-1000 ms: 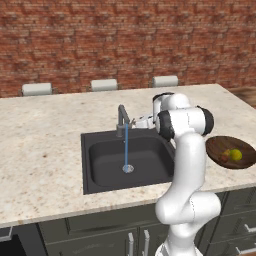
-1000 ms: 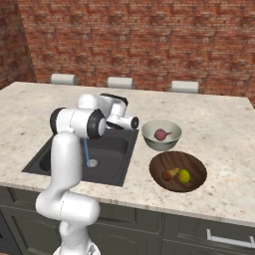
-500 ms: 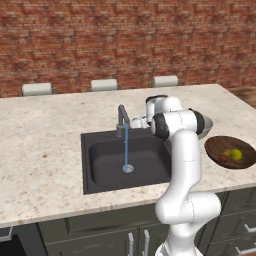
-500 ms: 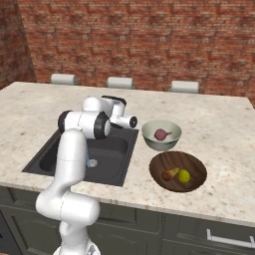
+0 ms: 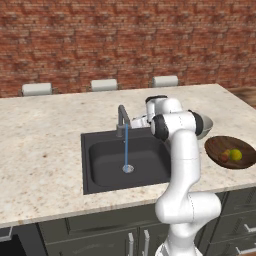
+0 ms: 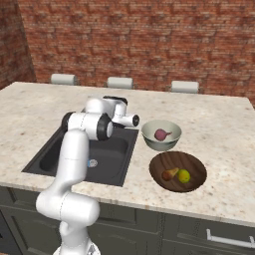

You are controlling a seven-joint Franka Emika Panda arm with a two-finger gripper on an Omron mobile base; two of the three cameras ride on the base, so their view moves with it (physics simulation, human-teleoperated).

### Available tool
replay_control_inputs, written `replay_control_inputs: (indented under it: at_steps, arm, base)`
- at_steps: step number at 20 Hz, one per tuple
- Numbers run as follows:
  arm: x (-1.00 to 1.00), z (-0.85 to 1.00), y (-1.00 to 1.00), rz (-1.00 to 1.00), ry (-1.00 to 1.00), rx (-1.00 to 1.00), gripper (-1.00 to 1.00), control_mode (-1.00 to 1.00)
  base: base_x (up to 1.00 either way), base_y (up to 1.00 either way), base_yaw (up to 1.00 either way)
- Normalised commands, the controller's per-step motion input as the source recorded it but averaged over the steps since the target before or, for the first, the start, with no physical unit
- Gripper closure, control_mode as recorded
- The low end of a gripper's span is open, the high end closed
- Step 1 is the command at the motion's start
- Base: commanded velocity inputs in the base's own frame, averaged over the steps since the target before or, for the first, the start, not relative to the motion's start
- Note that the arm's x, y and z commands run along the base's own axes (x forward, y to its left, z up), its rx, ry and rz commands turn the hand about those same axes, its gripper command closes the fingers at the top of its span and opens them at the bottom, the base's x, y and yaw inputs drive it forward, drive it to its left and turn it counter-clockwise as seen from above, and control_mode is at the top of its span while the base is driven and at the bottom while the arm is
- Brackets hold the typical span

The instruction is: Pick the pears from the sink and place them in one bowl. Place the onion in the other bowl. Then turn off the sink faucet.

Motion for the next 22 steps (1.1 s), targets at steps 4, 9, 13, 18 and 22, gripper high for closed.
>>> replay_control_inputs:
  at_steps: [4, 9, 13, 18, 22]
  arm:
    - [0.38, -0.14, 0.14, 0.00, 0.04, 0.00, -1.00, -1.00]
    - [0.14, 0.00, 0.25, -0.05, 0.00, 0.00, -1.00, -1.00]
    - [0.04, 0.00, 0.38, -0.03, 0.00, 0.00, 1.00, -1.00]
    - [0.02, 0.00, 0.14, -0.03, 0.00, 0.00, 1.00, -1.00]
    - [0.00, 0.00, 0.00, 0.00, 0.00, 0.00, 1.00, -1.00]
  base:
    - [0.00, 0.00, 0.00]
    - [0.00, 0.00, 0.00]
    - [0.00, 0.00, 0.00]
    - [0.00, 0.00, 0.00]
    - [0.00, 0.00, 0.00]
